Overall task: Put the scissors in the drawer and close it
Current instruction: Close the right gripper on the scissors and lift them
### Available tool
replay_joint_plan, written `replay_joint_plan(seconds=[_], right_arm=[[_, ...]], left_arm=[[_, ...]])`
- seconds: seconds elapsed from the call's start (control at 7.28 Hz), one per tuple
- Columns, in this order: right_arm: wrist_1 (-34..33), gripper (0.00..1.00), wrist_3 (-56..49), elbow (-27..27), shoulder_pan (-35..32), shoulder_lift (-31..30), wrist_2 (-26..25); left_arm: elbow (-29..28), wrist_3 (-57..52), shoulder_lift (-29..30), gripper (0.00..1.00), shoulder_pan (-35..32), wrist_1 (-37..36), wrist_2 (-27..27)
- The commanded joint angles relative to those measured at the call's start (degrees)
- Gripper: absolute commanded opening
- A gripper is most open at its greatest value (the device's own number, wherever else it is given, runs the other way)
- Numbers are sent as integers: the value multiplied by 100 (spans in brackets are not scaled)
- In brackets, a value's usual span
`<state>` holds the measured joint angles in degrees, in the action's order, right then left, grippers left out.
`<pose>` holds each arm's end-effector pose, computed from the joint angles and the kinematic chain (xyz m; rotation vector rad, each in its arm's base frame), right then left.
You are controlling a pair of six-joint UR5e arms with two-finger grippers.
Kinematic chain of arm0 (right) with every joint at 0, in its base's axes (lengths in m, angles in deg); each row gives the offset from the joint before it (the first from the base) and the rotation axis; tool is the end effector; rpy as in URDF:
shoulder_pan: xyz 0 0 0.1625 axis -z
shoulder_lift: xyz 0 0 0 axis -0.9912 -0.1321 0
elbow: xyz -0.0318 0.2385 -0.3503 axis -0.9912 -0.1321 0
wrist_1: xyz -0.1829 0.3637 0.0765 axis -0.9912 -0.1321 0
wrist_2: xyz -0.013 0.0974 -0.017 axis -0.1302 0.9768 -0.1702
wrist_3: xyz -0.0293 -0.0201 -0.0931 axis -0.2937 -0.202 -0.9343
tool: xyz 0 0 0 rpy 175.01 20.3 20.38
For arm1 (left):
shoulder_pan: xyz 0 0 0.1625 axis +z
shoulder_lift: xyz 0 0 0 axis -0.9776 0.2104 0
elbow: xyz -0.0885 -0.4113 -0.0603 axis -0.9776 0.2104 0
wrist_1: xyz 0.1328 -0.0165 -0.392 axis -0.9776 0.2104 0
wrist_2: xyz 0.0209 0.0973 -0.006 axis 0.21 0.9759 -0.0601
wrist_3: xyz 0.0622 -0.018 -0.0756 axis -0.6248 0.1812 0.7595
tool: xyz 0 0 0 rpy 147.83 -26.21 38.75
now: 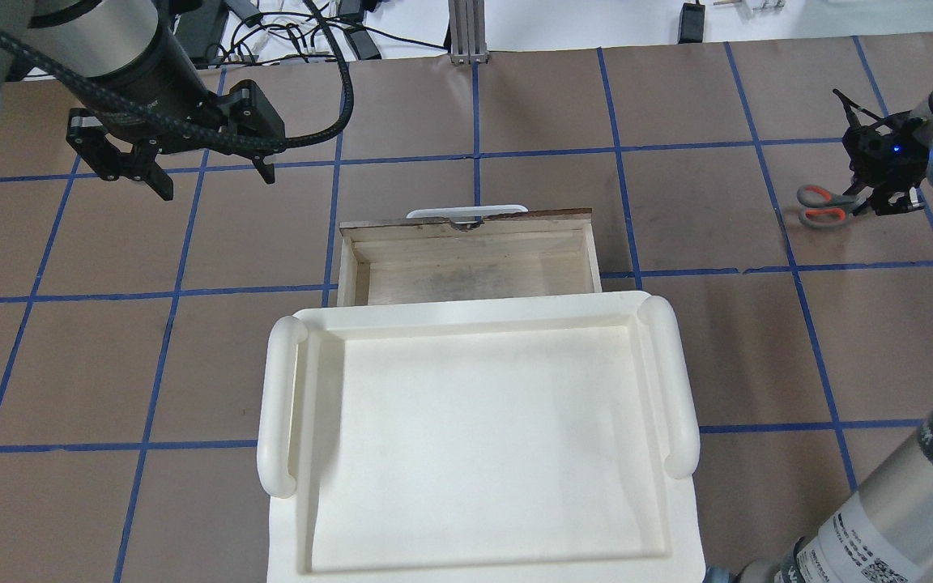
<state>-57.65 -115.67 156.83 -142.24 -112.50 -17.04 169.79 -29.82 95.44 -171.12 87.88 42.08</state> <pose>-0.2171 -0.6440 0.2114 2.3775 -1.9657 0.0553 -0.1573 -0.4669 0.5381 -0.2423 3.1107 -0.0988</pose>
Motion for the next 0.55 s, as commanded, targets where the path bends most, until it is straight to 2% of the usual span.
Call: replay_joint_plan(seconds=[0.0,0.14,0.27,0.41], right_arm=[[206,0,78,-6,-186,-391,9],[241,0,183,-6,-353,-706,26],[607,0,480,-6,-641,-1101,-8],[1245,0,1179,-6,-957,-1496,-9]], left_arm=[[0,0,0,100,-8,-7,-4],[0,0,0,100,-8,-7,-4],[0,0,0,100,-8,2,-4],[0,0,0,100,-8,2,-4]])
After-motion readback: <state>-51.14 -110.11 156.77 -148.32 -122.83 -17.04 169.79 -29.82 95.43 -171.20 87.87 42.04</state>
